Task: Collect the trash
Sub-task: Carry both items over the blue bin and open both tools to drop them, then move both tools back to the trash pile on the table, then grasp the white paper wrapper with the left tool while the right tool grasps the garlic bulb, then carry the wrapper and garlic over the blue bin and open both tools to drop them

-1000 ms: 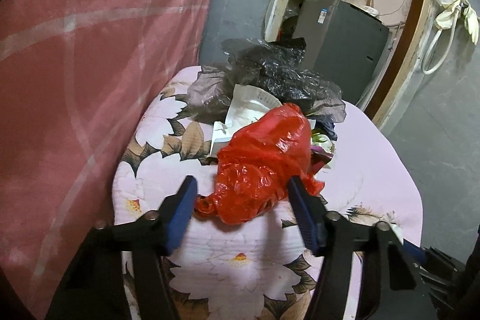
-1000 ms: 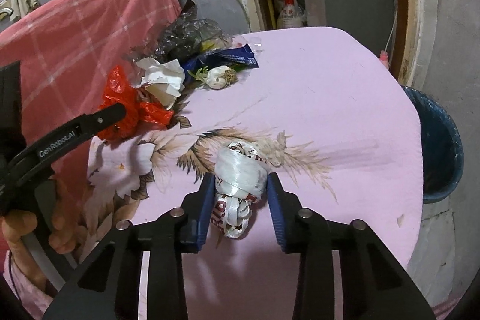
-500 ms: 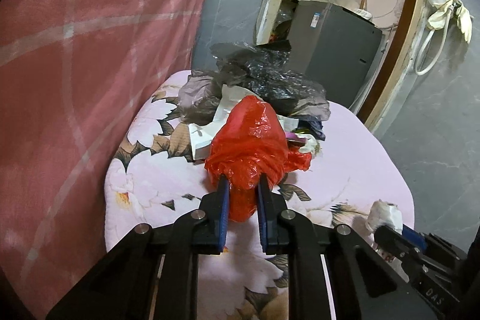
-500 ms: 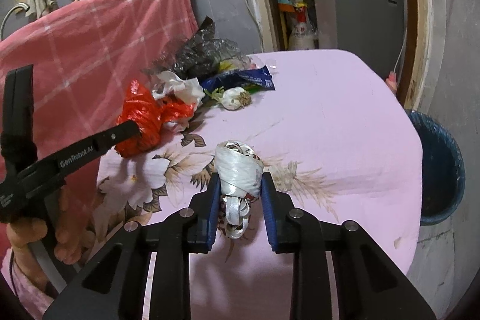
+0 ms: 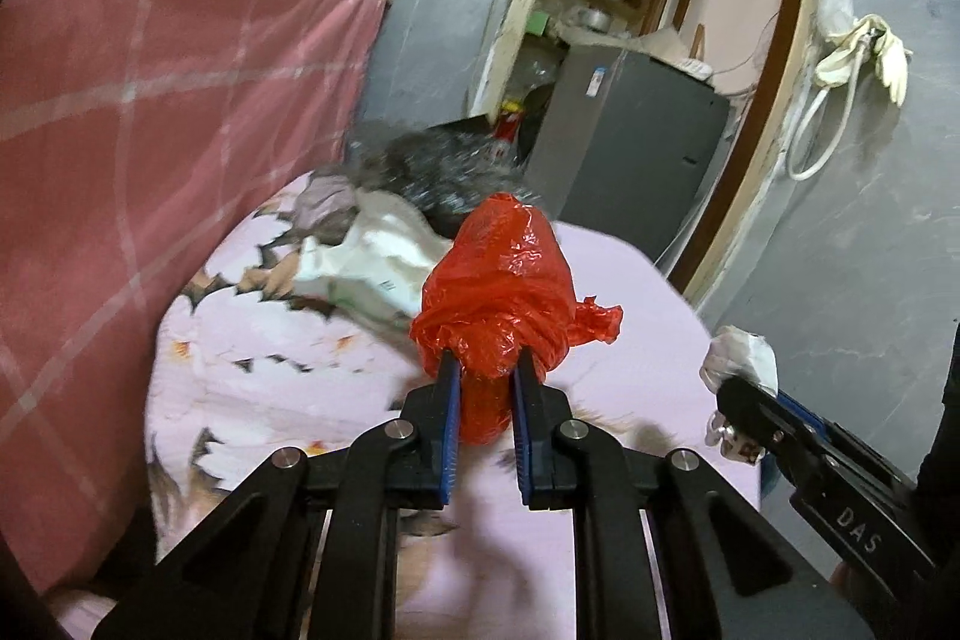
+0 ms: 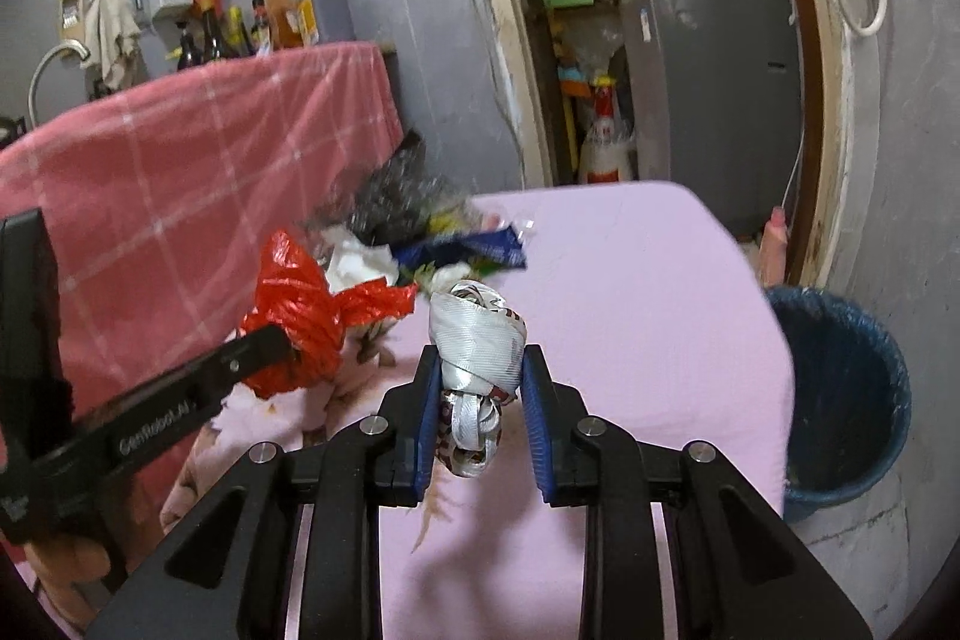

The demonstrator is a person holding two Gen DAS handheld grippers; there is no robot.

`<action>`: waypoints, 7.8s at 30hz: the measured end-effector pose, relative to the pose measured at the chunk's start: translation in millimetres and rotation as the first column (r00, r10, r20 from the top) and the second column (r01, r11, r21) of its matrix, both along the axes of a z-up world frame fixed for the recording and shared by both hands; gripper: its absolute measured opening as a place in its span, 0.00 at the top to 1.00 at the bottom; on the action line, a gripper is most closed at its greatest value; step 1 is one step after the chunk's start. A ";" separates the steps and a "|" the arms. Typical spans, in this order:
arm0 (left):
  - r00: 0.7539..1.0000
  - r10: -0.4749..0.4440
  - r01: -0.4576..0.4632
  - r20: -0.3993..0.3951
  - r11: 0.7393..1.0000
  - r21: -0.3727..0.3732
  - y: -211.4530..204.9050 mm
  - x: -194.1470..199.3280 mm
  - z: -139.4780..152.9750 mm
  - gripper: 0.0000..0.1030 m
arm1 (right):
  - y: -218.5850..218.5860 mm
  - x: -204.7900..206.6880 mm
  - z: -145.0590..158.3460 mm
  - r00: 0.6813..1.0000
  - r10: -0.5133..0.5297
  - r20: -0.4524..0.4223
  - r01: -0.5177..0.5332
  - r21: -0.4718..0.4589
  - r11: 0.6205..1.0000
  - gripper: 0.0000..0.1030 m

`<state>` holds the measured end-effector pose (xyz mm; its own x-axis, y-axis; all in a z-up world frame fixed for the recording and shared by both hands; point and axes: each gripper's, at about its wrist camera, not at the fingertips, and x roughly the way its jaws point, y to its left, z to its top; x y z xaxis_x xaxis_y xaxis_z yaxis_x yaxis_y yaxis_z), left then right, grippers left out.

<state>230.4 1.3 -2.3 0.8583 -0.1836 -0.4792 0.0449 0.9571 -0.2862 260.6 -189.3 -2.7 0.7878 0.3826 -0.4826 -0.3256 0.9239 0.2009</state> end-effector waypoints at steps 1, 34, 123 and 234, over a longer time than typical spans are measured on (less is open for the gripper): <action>1.000 0.001 -0.001 0.012 1.000 -0.002 -5.2 -0.1 2.1 0.88 | -4.7 -0.1 2.1 1.000 -0.004 0.015 0.004 0.003 1.000 0.77; 0.979 -0.201 0.201 0.022 0.979 0.029 -259.5 91.0 -32.2 0.88 | -236.5 57.4 -36.0 0.948 -0.278 0.153 0.289 -0.051 0.956 0.77; 0.966 0.251 -0.257 0.065 0.962 0.095 22.5 21.6 7.1 0.05 | -49.0 35.6 31.3 0.975 -0.046 0.219 0.045 0.010 0.999 0.00; 0.942 -0.321 0.315 0.094 0.946 0.075 -242.2 111.6 -0.2 0.98 | -218.7 56.1 -14.6 0.885 -0.374 0.279 0.397 -0.027 0.918 0.66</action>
